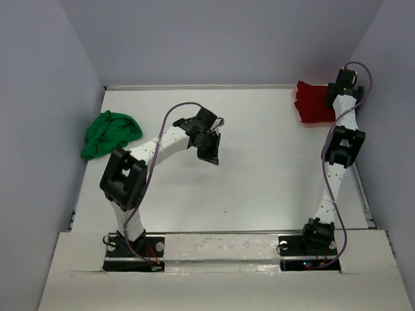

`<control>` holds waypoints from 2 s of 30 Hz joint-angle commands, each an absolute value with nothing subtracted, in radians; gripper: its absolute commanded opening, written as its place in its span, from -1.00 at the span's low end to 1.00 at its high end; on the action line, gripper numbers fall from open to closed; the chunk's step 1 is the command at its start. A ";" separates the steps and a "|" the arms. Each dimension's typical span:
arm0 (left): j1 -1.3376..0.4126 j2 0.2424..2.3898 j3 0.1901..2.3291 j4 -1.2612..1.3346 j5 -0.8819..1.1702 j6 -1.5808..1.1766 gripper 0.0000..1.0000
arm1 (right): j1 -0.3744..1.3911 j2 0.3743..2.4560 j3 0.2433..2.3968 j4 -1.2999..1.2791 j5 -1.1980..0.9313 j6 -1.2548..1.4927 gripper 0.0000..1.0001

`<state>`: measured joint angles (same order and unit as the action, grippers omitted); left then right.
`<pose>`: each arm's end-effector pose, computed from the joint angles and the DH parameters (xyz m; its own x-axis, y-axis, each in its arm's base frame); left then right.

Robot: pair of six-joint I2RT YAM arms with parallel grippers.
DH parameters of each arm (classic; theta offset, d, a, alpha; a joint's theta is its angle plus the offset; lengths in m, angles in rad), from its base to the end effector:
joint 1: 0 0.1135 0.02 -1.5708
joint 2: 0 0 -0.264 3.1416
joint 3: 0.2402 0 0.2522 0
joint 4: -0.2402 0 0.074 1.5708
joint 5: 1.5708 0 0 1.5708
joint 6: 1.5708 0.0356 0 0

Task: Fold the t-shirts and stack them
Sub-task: Neatly place the folded tshirt to the corner

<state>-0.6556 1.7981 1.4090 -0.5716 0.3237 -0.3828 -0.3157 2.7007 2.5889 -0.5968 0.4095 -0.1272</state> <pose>0.3027 -0.2471 0.2450 -0.8725 0.2243 -0.4341 0.4275 0.7807 -0.4558 0.5563 -0.1966 0.1890 -0.6862 0.1017 -0.7203 0.4891 0.7975 -0.3533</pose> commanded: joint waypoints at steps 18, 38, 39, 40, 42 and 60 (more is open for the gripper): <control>-0.706 1.766 1.365 -0.491 0.374 -0.403 -1.00 | -0.143 2.439 2.445 -0.574 0.434 -0.150 0.25; -0.715 1.720 1.253 -0.391 0.387 -0.446 -1.00 | -0.152 2.379 2.390 -0.568 0.322 -0.114 -1.00; -0.715 1.718 1.249 -0.391 0.388 -0.442 -1.00 | -0.152 2.387 2.384 -0.566 0.324 -0.114 -1.00; -0.715 1.717 1.246 -0.391 0.388 -0.440 -1.00 | -0.161 2.393 2.381 -0.566 0.328 -0.112 -1.00; -0.715 1.712 1.239 -0.388 0.387 -0.437 -1.00 | -0.161 2.407 2.378 -0.565 0.344 -0.121 -1.00; -0.713 1.724 1.317 -0.428 0.384 -0.407 -1.00 | -0.170 2.502 2.353 -0.581 0.293 -0.077 -1.00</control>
<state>-0.7078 1.7649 1.2358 -0.4007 0.3668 -0.4282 -0.1642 2.4737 2.3562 -0.5980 0.3279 -0.1078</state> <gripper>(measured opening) 0.014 0.010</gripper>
